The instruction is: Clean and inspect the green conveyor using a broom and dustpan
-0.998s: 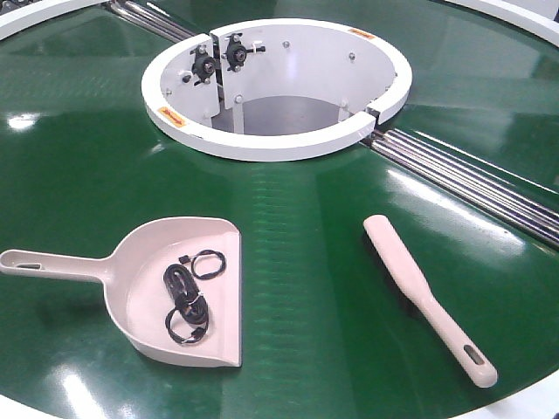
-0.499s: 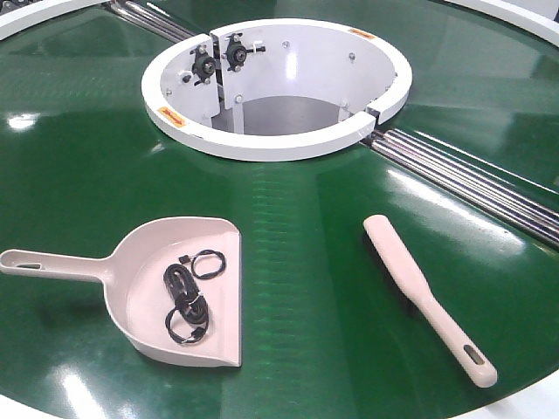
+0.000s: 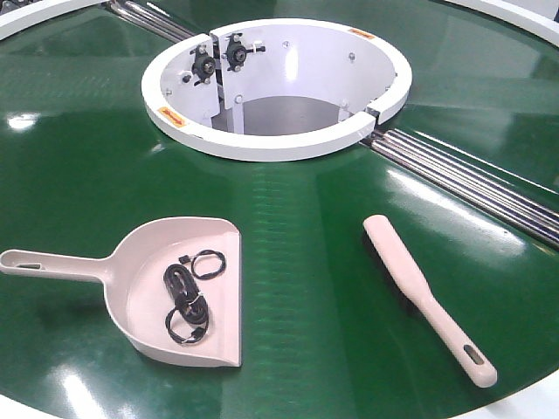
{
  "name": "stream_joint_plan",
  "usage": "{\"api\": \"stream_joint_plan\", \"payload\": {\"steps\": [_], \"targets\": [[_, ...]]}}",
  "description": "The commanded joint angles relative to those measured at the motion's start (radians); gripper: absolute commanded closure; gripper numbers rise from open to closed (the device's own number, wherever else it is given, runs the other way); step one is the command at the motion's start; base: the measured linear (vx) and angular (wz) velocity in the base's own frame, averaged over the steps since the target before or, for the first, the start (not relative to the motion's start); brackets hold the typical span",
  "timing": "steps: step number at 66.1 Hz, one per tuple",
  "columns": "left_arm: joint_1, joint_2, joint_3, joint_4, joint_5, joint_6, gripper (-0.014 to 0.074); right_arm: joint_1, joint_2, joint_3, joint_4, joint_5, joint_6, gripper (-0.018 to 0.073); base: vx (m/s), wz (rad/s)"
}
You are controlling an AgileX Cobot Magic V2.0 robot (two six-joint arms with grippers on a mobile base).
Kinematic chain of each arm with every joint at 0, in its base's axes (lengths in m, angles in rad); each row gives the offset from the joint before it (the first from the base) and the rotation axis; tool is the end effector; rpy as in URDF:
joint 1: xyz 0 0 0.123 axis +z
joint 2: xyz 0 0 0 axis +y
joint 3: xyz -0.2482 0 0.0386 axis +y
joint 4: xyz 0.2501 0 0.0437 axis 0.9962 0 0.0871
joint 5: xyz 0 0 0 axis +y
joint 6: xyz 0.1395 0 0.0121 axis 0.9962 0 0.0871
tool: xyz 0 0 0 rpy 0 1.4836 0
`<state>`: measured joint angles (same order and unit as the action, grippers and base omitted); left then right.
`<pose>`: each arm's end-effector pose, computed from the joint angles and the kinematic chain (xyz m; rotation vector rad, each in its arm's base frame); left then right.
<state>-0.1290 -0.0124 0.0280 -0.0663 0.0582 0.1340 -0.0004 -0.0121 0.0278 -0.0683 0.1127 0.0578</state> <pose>0.1409 -0.0188 0.2001 0.1560 1.5497 -0.0513 0.1420 -0.0011 0.1925 -0.0019 1.6118 -0.0143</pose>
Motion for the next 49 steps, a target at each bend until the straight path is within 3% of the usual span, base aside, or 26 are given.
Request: {"api": "stream_joint_plan", "payload": {"steps": [1,49], "targets": [[-0.001,-0.014,0.009,-0.001,-0.075,-0.009,0.0603,-0.007,-0.011,0.003,-0.003,-0.067,0.0,0.0568,0.0,0.0],[-0.001,-0.014,0.009,-0.001,-0.075,-0.009,0.0603,-0.007,-0.011,0.003,-0.003,-0.067,0.0,0.0568,0.0,0.0]]}}
